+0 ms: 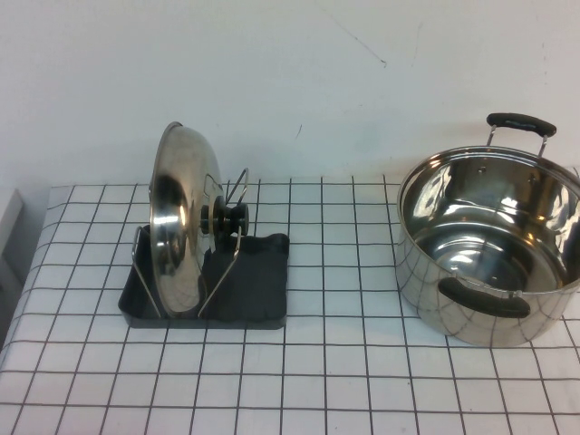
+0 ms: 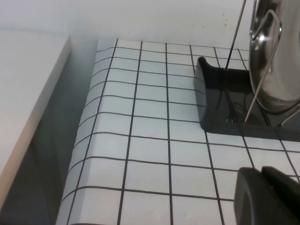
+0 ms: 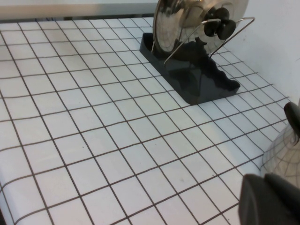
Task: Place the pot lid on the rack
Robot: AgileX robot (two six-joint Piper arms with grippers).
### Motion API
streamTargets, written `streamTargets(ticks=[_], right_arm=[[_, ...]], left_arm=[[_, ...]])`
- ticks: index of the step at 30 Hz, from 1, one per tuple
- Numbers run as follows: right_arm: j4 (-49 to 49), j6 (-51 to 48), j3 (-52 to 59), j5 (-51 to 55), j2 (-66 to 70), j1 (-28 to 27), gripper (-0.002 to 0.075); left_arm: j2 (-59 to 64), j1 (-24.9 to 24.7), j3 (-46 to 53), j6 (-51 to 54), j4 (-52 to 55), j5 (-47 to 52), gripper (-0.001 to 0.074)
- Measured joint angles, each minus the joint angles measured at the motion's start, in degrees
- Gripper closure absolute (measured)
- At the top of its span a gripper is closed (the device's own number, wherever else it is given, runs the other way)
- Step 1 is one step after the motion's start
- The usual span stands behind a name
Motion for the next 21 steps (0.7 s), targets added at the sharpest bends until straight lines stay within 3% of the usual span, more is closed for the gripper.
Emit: streamTargets(ticks=[21], right_arm=[[0.0, 0.0, 0.0, 0.0, 0.0, 0.0, 0.0727]], left_arm=[[0.0, -1.6, 0.0, 0.1, 0.0, 0.2, 0.0737]])
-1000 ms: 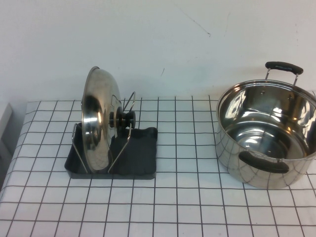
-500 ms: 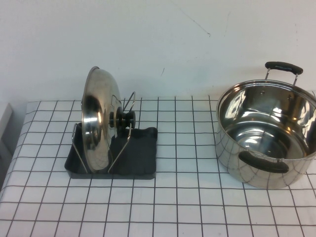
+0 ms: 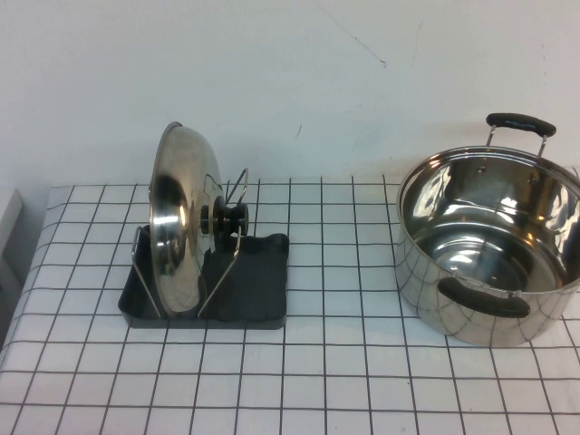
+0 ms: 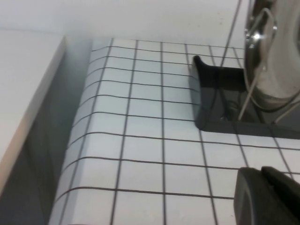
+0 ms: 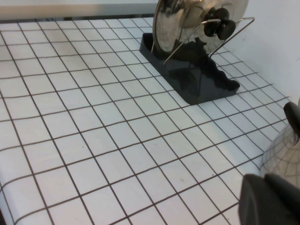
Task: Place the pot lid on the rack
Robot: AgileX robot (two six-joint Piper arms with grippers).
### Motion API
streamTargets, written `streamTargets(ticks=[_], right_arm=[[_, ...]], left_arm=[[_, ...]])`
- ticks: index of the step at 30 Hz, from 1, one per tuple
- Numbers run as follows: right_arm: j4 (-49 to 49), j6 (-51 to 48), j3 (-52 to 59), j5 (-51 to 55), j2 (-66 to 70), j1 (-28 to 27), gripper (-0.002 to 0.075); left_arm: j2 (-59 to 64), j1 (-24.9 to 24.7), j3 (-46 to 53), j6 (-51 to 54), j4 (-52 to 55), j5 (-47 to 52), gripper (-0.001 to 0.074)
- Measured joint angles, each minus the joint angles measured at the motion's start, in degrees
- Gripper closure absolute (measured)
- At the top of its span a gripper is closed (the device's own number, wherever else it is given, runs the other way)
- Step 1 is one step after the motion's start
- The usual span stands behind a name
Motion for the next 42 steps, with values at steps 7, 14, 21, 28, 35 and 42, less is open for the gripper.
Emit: streamTargets(ticks=[7, 14, 21, 28, 35, 42], right_arm=[[0.0, 0.0, 0.0, 0.0, 0.0, 0.0, 0.0727], [0.0, 0.0, 0.0, 0.0, 0.0, 0.0, 0.0727], [0.0, 0.0, 0.0, 0.0, 0.0, 0.0, 0.0727], [0.0, 0.0, 0.0, 0.0, 0.0, 0.0, 0.0727], [0.0, 0.0, 0.0, 0.0, 0.0, 0.0, 0.0728], [-0.7, 0.0, 0.1, -1.4, 0.0, 0.0, 0.0727]], left_arm=[[0.0, -2.5, -0.1, 0.0, 0.1, 0.3, 0.0737], [0.0, -2.4, -0.1, 0.0, 0.1, 0.3, 0.0737], [0.0, -2.4, -0.2, 0.0, 0.1, 0.5, 0.0737], [0.0, -2.4, -0.2, 0.0, 0.1, 0.6, 0.0737], [0.0, -2.4, -0.2, 0.0, 0.1, 0.6, 0.0737], [0.0, -2.4, -0.2, 0.0, 0.1, 0.6, 0.0737]])
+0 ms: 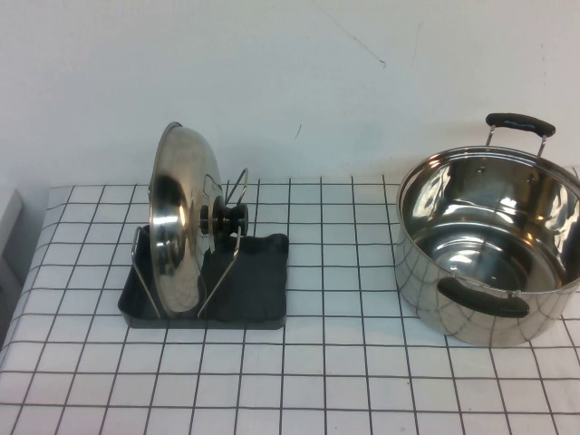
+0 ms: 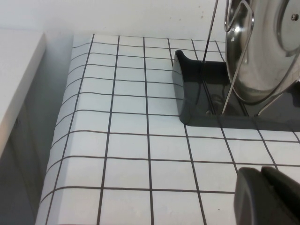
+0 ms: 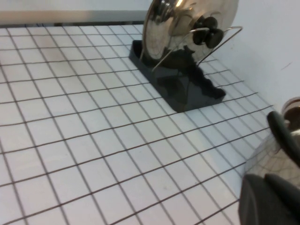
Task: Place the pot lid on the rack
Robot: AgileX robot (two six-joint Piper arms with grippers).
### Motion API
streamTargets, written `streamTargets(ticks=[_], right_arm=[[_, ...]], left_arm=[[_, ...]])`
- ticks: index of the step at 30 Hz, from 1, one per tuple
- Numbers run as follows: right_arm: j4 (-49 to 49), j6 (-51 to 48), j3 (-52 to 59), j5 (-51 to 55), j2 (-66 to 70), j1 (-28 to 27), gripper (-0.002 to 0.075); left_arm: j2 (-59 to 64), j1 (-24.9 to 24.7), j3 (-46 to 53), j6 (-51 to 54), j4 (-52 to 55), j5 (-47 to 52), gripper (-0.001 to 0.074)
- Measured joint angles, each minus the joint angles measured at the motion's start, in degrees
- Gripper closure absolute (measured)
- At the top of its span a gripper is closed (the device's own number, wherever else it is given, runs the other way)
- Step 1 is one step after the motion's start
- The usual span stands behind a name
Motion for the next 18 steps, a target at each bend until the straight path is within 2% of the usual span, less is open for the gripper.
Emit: streamTargets(ticks=[4, 7, 12, 18], right_arm=[[-5.7, 0.7, 0.1, -3.1, 0.0, -0.3, 0.0727], [-9.4, 1.8, 1.3, -6.5, 0.0, -3.3, 0.0727], [-12.1, 2.5, 7.0, -14.5, -0.1, -13.3, 0.0728], [-12.9, 9.5, 14.8, -18.2, -3.5, -29.3, 0.0728]], left_arm=[[0.0, 0.0, 0.0, 0.0, 0.0, 0.1, 0.0737], [0.0, 0.0, 0.0, -0.2, 0.0, 0.1, 0.0737], [0.0, 0.0, 0.0, -0.2, 0.0, 0.1, 0.0737], [0.0, 0.0, 0.0, -0.2, 0.0, 0.1, 0.0737]])
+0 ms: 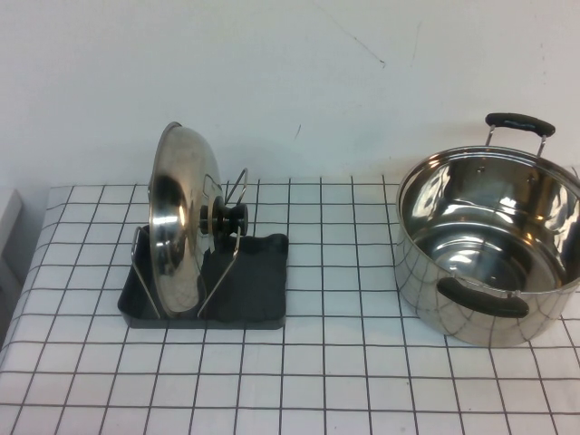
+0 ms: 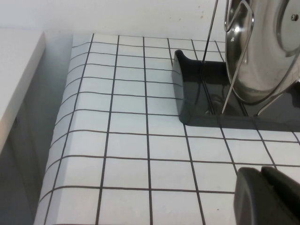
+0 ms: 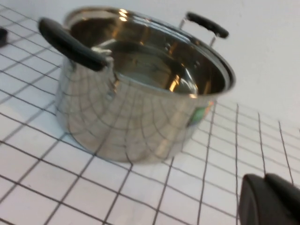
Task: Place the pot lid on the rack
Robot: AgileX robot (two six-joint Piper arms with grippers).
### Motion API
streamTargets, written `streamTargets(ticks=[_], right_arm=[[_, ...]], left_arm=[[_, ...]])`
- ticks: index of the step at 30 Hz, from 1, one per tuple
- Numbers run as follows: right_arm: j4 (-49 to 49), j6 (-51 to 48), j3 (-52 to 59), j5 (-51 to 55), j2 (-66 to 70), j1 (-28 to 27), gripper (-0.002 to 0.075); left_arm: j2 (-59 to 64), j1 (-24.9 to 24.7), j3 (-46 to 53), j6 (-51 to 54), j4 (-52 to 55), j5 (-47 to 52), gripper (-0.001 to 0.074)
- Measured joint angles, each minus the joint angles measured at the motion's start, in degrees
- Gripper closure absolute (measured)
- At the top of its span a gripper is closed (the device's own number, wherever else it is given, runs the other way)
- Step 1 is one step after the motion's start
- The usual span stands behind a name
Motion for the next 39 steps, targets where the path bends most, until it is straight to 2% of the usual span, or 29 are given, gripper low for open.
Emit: streamTargets(ticks=[4, 15, 24, 39], right_arm=[[-0.2, 2.1, 4.2, -0.8, -0.5, -4.8, 0.0728], [-1.1, 7.9, 5.2, 1.3, -0.5, -7.0, 0.0728], [-1.1, 12.0, 5.2, 1.8, -0.5, -14.0, 0.0728], [-1.1, 13.6, 5.2, 1.9, -0.5, -14.8, 0.0728]], left_arm=[[0.0, 0.0, 0.0, 0.0, -0.1, 0.0, 0.0737], [0.0, 0.0, 0.0, 0.0, -0.1, 0.0, 0.0737], [0.0, 0.0, 0.0, 0.0, -0.1, 0.0, 0.0737], [0.0, 0.0, 0.0, -0.1, -0.1, 0.0, 0.0737]])
